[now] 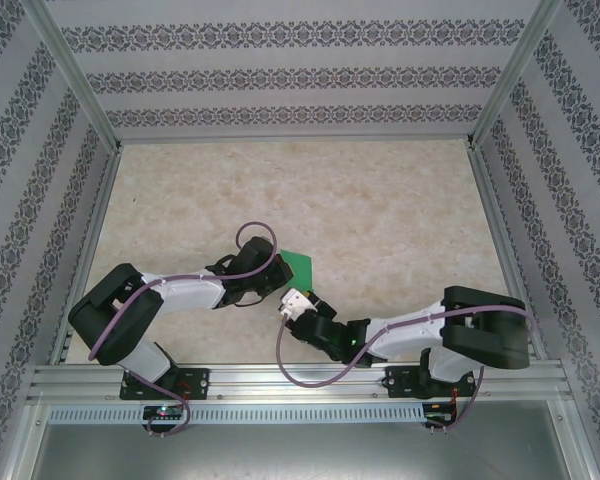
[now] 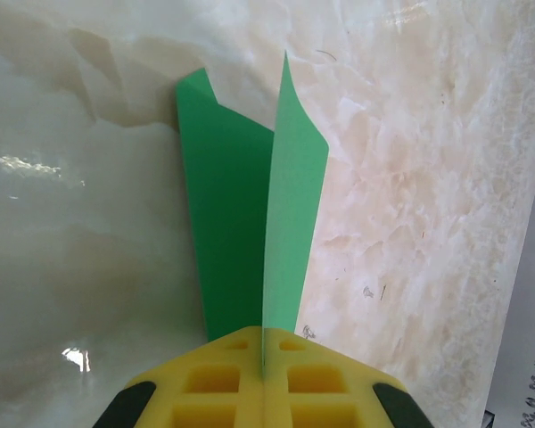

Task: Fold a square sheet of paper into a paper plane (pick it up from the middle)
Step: Fold the wing for the fifth time at the center of the table.

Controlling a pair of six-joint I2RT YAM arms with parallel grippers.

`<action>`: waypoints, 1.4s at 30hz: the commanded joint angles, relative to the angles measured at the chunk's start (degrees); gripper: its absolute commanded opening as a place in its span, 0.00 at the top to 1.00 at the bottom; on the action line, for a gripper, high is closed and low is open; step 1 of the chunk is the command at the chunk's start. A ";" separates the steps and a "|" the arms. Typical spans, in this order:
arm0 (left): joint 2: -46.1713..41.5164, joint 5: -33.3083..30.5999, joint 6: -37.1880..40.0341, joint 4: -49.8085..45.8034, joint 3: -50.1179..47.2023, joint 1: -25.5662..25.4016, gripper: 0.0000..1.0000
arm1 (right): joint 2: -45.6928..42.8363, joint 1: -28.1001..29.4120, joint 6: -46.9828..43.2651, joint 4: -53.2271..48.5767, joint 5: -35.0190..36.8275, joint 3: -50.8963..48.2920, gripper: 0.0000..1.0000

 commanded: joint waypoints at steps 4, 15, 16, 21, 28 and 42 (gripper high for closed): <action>0.44 -0.67 -0.96 -0.32 1.56 -0.72 1.00 | 4.68 1.34 -1.60 -2.70 9.93 4.58 0.59; 0.96 -0.06 -0.77 -0.73 2.10 -0.81 1.00 | 9.17 1.41 0.53 -2.05 11.28 5.94 0.75; 0.86 -0.06 -0.77 -0.72 2.12 -0.81 1.00 | 9.27 1.38 0.49 -1.81 11.20 5.94 0.77; 0.68 -0.23 -0.76 -1.10 2.10 -0.81 1.00 | 9.35 1.37 1.23 -1.79 11.68 5.94 0.82; 0.10 -1.11 -0.48 -2.03 2.01 -0.81 0.97 | 8.76 1.12 2.85 -1.79 11.04 5.20 1.00; -12.60 -8.97 5.85 -10.07 1.18 -0.16 0.44 | 1.81 -5.02 12.45 14.27 -3.95 -5.57 1.00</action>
